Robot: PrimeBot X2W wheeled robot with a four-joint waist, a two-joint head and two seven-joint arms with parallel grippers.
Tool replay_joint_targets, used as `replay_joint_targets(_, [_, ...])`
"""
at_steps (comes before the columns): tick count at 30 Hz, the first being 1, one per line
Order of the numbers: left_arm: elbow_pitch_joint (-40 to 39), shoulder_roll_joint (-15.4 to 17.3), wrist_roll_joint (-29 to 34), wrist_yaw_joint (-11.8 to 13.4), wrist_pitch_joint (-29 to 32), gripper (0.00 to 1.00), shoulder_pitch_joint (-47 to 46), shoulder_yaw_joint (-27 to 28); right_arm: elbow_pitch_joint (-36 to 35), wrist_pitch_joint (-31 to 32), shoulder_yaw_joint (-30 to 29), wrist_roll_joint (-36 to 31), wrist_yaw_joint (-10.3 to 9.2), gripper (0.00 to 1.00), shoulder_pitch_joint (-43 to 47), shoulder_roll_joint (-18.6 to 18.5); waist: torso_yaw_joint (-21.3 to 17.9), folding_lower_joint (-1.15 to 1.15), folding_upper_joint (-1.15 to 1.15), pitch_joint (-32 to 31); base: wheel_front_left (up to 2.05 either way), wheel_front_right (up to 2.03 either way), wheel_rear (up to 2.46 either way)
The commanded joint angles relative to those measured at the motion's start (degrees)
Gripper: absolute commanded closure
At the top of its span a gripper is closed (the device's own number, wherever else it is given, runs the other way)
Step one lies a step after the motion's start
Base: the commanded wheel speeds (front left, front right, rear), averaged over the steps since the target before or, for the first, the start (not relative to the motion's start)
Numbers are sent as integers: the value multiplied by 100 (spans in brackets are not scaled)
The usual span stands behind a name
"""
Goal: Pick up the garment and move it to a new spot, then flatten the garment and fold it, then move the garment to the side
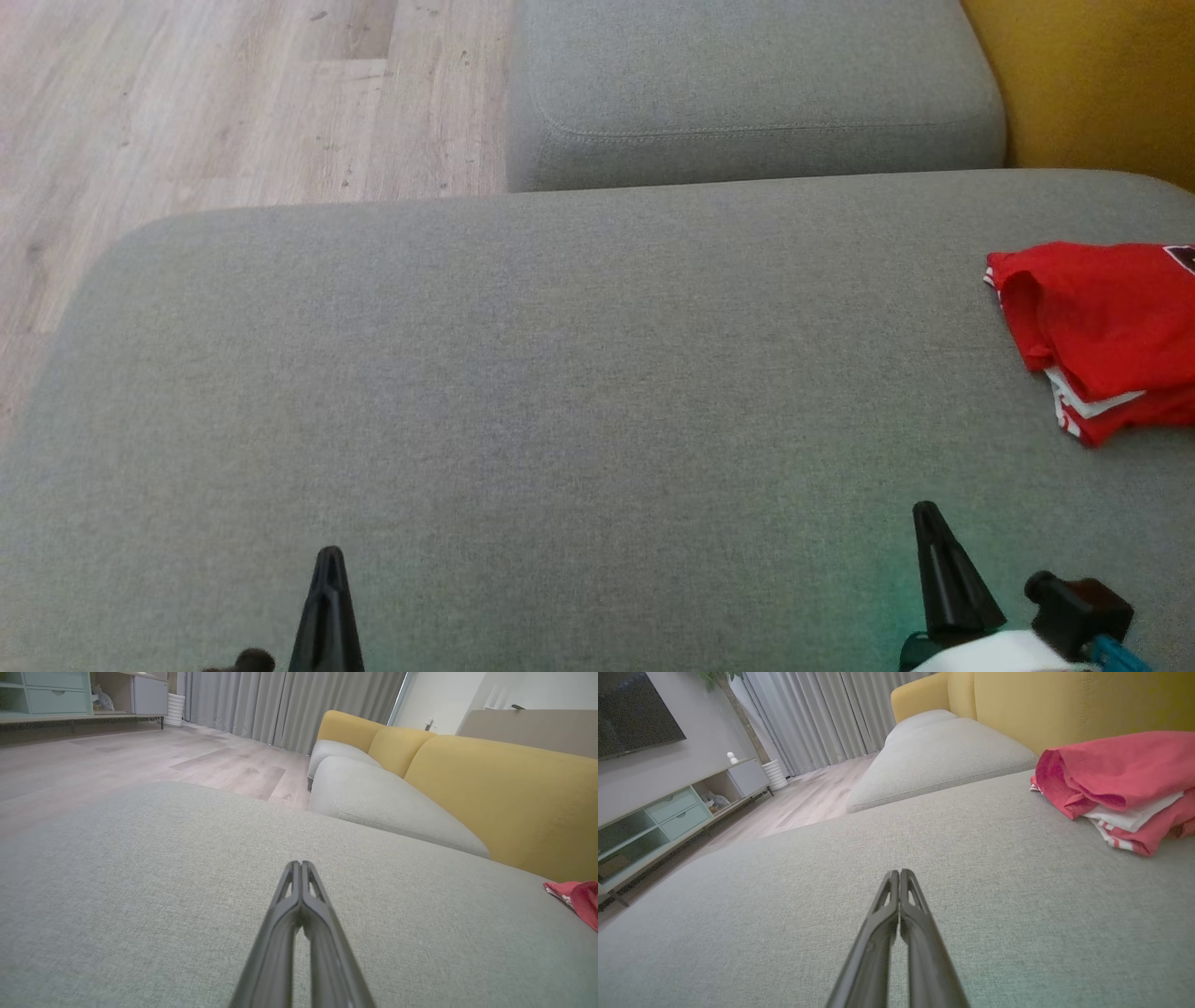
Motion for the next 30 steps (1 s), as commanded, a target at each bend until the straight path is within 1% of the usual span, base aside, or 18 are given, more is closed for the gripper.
replay_joint_targets(1, [-141,54,-170,-24,23,100,-269,93,-160,12,-23,188,6,100,-265,-79,-2,0,0,3,0,0,0])
replay_joint_targets(30, [129,127,-2267,-318,446,100,-751,394,-116,427,-218,2400,16,100,-635,-155,-60,0,0,73,0,0,0])
